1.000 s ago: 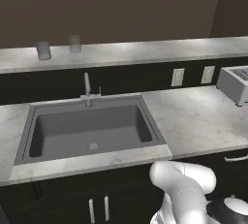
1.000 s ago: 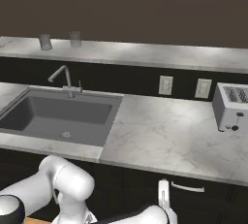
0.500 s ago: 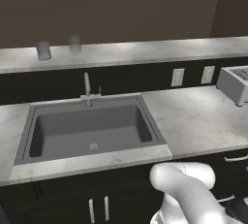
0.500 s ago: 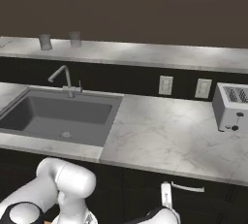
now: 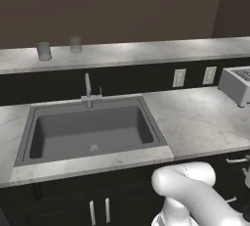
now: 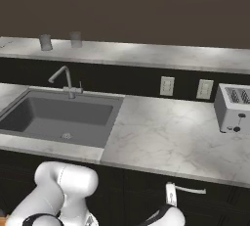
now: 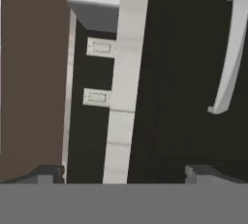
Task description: Take the tongs from the drawer on the right and place them on the dining counter next to the tray containing the kebab skewer.
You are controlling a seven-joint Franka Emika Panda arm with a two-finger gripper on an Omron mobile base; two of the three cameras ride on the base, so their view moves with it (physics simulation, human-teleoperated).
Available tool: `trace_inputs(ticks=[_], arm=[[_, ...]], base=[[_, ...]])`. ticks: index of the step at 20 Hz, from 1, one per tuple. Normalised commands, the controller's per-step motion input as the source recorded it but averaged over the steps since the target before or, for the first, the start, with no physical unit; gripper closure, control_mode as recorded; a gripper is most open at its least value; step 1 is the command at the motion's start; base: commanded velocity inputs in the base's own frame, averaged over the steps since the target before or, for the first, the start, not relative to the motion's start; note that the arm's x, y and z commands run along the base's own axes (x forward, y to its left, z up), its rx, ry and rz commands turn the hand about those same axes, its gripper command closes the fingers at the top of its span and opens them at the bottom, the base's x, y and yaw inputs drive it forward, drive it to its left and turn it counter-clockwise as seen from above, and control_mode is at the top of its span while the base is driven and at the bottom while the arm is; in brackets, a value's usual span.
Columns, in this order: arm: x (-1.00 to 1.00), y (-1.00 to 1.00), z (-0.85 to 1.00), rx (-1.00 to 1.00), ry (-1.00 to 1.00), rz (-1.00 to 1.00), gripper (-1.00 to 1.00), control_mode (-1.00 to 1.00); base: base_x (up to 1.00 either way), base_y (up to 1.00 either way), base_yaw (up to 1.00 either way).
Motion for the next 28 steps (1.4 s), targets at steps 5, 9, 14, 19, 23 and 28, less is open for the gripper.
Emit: trace_inputs(ticks=[5,9,14,19,23,28], arm=[[0.27,-0.08,-0.40,0.01,0.00,0.01,-1.00,-1.00],[0.22,-0.19,-0.34,0.07,0.00,0.00,-1.00,-1.00],[0.20,-0.20,-0.24,0.07,-0.02,0.00,-1.00,-1.00],[0.29,-0.19,-0.26,0.03,0.00,0.00,-1.00,-1.00],[0.37,-0.18,-0.31,0.00,-0.01,0.00,-1.00,-1.00],[0.39,-0.19,-0.25,0.00,-0.01,0.00,-1.00,-1.00]], base=[[0.00,0.00,0.00],[0.00,0.00,0.00],[0.00,0.00,0.00],[0.00,0.00,0.00],[0.00,0.00,0.00],[0.00,0.00,0.00]])
